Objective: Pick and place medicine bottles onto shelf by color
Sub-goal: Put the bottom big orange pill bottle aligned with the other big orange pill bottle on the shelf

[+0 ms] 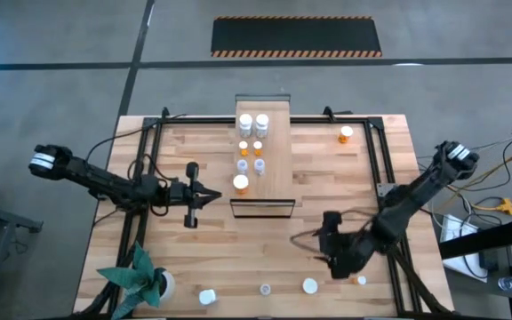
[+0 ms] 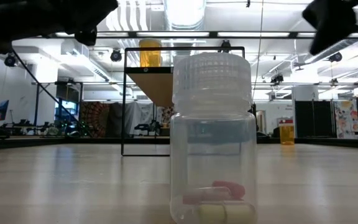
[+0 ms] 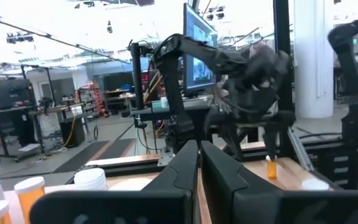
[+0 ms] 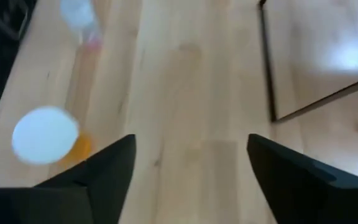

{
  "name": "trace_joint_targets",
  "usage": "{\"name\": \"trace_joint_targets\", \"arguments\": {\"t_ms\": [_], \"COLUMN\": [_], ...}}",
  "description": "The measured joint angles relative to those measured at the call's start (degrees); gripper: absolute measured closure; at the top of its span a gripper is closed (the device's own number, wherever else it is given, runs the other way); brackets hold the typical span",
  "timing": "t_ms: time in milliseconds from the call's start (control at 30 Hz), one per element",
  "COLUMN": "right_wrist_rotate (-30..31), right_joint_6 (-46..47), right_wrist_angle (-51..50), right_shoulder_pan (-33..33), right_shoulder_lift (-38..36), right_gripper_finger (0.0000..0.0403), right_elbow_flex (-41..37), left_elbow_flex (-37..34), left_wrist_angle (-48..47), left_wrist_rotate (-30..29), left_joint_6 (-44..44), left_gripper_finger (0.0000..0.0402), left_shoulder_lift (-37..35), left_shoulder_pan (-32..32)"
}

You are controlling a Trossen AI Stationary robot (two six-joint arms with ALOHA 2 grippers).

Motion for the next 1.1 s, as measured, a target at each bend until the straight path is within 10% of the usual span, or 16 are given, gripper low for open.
{"name": "trace_joint_targets", "arguments": {"t_ms": [400, 1100], "right_wrist_rotate": [-3.57, -4.83], "right_joint_6": [6.55, 2.74], "right_wrist_angle": [-7.44, -0.09], "right_shoulder_pan": [8.20, 8.99], "right_shoulder_lift": [17.09, 25.50], "right_gripper_finger": [0.0044, 0.0142], "right_elbow_flex": [13.63, 16.88], "left_elbow_flex": [0.08, 0.50], "left_wrist_angle": [-0.02, 4.34], "left_wrist_rotate": [0.02, 0.00], "left_joint_6": [-2.63, -3.90], "left_gripper_finger": [0.0400, 0.0400], "left_shoulder_lift": [2.13, 7.25], "left_shoulder_pan": [-0.40, -2.45]}}
